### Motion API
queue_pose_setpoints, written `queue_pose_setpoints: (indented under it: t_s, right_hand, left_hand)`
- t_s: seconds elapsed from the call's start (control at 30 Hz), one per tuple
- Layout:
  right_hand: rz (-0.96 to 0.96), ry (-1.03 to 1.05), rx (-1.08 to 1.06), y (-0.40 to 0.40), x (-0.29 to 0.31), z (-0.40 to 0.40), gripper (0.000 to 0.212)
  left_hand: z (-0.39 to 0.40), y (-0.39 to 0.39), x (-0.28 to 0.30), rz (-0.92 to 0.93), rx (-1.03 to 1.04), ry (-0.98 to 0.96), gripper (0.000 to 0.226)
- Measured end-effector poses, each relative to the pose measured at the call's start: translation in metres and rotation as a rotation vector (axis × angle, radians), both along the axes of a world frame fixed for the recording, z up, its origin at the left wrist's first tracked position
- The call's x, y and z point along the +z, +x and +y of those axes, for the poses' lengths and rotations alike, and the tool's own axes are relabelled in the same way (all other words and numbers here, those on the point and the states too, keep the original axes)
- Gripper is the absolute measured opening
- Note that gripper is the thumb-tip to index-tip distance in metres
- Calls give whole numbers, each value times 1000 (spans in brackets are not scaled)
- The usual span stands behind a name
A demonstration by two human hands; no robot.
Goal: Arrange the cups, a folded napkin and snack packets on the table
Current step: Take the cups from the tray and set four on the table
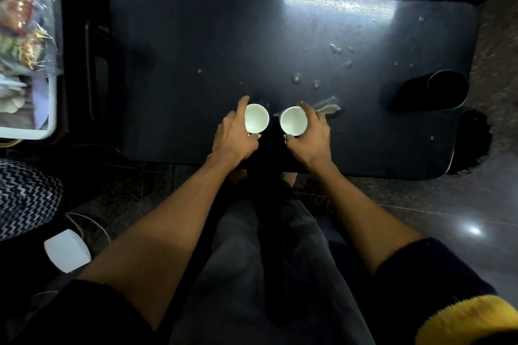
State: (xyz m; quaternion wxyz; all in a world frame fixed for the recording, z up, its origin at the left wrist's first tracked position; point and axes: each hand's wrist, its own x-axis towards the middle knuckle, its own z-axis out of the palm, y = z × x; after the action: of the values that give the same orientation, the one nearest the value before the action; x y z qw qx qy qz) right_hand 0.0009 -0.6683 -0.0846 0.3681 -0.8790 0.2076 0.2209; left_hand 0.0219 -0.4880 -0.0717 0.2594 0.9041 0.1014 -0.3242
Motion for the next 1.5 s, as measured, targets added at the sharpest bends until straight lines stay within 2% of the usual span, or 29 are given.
queue_pose_setpoints:
  t_s: [0.07, 0.17, 0.33, 0.97, 1.1, 1.27, 1.37, 1.5]
  right_hand:
    - [-18, -4, 3, 1, 0, 2, 81]
    - [-28, -16, 20, 0, -1, 2, 80]
    - [-18, -10, 12, 3, -3, 2, 80]
    - [9, -17, 7, 5, 0, 4, 71]
    - [34, -18, 38, 7, 2, 3, 71]
    - [90, -59, 111, 10, 16, 5, 88]
    - [38, -104, 110, 18, 30, 7, 80]
    - [-42, -74, 244, 37, 54, 32, 72]
  left_hand:
    - [1, -1, -2, -22, -43, -28, 95]
    - [0, 0, -5, -31, -80, -46, 86]
    - [-1, -1, -7, -69, -13, -20, 78]
    - [-3, -2, -5, -72, 5, -38, 81]
    - [-3, -1, -4, -35, 16, -44, 88]
    - [3, 1, 6, 47, 43, -58, 106]
    - [14, 2, 17, 47, 94, -62, 102]
    - [38, 7, 39, -6, 163, -55, 89]
